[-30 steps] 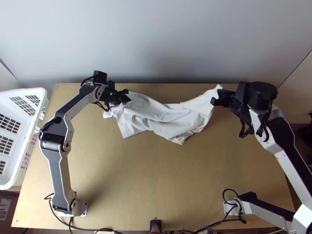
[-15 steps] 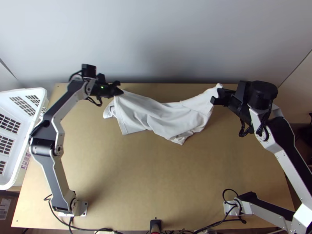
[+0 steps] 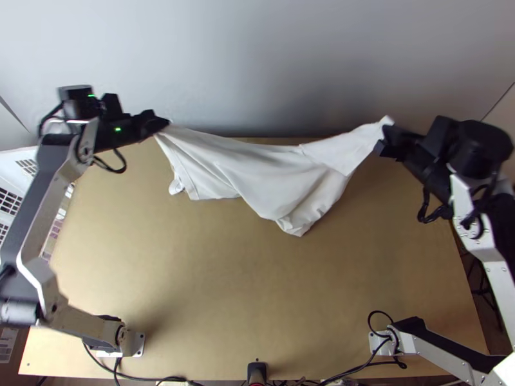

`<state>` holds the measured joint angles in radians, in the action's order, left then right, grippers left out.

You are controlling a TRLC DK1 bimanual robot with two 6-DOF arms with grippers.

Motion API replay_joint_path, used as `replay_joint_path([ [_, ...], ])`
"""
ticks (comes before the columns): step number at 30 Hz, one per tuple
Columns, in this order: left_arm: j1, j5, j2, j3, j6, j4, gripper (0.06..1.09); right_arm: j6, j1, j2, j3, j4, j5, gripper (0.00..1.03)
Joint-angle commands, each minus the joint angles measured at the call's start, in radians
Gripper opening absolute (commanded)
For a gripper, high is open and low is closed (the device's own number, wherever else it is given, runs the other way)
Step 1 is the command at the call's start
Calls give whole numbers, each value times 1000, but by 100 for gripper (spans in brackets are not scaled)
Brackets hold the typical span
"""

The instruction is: Fold the t-shirt

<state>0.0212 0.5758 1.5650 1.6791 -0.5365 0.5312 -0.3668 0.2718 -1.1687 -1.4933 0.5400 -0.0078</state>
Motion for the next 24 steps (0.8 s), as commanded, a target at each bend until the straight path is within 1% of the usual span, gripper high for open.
replay_joint_path([
  [1, -3, 1, -303, -176, -8, -94, 9, -24, -20, -17, -211, 25, 6, 3],
  [5, 49, 1, -474, -318, -26, -94, 9, -27, -23, -60, -337, 35, 28, 3],
  [9, 137, -4, -638, -498, -28, -85, 9, -52, -39, -72, -397, 44, 28, 3],
  [12, 246, -30, -786, -665, -25, -85, 9, -55, -40, -66, -404, 54, 28, 3],
  [15, 353, -77, -910, -814, -25, -77, 9, -55, -39, -55, -392, 67, 28, 3],
  [21, 396, -77, -1037, -972, -39, -20, 9, -55, -40, -43, -364, 67, 29, 3],
  [22, 401, -77, -1047, -995, -54, -14, 11, -55, -42, -43, -364, 67, 29, 3],
  [23, 401, -79, -1051, -1013, -72, -10, 19, -55, -42, -43, -364, 67, 29, 3],
  [24, 399, -86, -1057, -1021, -79, -10, 30, -55, -43, -45, -364, 67, 28, 3],
])
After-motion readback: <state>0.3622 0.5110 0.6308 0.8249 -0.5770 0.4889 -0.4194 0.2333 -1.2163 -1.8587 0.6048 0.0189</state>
